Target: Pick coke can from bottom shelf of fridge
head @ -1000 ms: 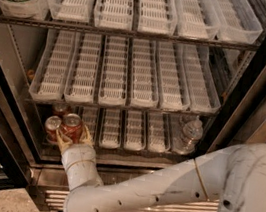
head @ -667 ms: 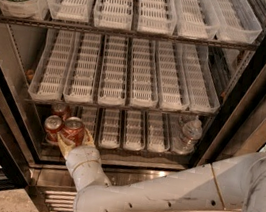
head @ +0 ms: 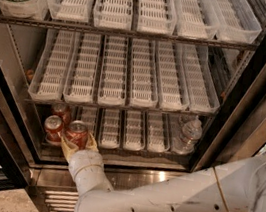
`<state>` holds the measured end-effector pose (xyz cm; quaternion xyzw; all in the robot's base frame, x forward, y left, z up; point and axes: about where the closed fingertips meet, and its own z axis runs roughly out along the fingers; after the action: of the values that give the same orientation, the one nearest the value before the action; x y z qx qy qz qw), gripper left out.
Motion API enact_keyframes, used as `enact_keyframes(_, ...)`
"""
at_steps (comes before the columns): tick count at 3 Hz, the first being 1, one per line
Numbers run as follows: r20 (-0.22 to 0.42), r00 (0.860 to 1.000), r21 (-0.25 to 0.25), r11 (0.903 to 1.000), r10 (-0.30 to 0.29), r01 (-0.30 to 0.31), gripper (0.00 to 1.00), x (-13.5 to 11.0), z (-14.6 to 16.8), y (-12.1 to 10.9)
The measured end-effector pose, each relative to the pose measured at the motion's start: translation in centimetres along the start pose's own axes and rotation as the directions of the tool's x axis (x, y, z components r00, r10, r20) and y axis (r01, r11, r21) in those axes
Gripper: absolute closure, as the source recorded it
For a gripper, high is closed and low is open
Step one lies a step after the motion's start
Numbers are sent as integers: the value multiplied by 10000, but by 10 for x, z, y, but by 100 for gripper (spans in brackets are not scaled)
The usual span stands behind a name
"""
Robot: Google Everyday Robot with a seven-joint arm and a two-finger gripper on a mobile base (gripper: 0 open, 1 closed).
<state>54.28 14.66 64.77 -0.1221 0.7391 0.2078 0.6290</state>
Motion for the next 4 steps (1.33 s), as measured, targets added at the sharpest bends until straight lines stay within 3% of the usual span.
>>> enact_keyframes(1,-246,9980,139,9982,580,-577,100,4,-23,-8)
enact_keyframes(2,-288,9980,284,9981,563,-555,100,3,-41,-11)
enact_keyframes(3,58,9997,1059,9941,-252,244,100,-9,-62,-19)
enact_keyframes(4,52,9997,1045,9942,-246,239,100,-9,-61,-19)
